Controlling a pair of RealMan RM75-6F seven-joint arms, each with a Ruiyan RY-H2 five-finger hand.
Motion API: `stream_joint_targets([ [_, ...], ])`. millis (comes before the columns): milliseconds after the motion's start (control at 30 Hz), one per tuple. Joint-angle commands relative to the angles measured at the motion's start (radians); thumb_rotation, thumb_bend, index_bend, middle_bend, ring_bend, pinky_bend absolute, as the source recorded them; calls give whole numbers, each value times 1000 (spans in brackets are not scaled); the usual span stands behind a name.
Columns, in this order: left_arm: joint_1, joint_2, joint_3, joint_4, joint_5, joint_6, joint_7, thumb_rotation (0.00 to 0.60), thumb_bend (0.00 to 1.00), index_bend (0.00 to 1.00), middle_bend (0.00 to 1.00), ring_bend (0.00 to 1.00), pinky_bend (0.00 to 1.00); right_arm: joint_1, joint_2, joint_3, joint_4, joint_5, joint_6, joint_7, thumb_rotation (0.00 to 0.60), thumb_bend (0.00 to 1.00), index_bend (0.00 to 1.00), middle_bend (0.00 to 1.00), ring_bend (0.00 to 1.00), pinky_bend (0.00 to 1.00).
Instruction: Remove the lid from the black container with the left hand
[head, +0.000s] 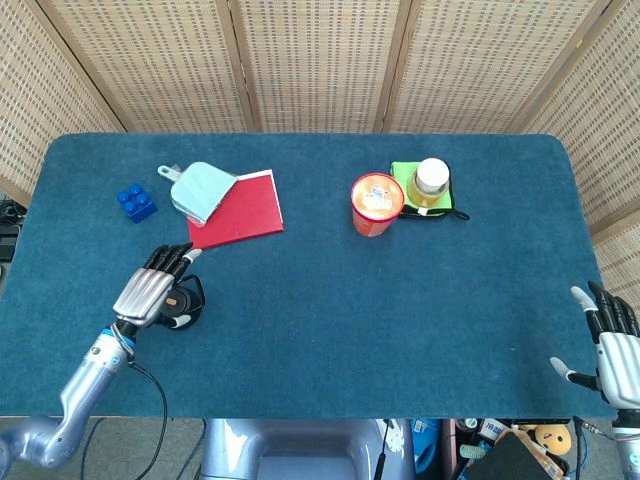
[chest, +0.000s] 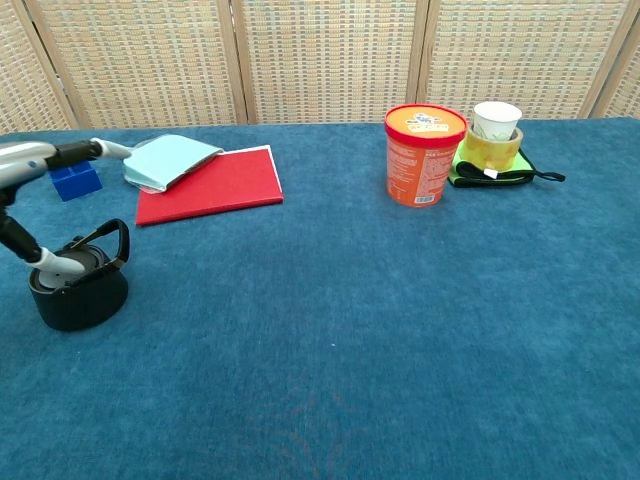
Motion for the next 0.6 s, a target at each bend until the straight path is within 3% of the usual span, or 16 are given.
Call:
stream_joint_targets([
  [33,10,50,21,-7,35,6,-60,600,144,143,0,0,0,0,0,-2,-2,-5,2,-3,600,0,0,0,0,0],
  [100,8,66,27,7,46,0,-82,600,144,320,0,0,0,-1,-1,-3,-3,-8,4,-5,600,0,0,0,0,0],
  [200,-2,86,35,30,47,-26,-121,600,155,411,0,0,0,-1,-1,-3,-5,-7,4,-8,600,0,0,0,0,0],
  [300,-14,96,37,51,43,-50,-144,600,214,440,0,0,0,-1,-2,-2,-5,-4,3,-9,600,0,0,0,0,0],
  [600,-61,81,47,124,27,-121,-136,600,244,473,0,0,0,3,-5,-1,-3,2,-5,-14,600,0,0,0,0,0],
])
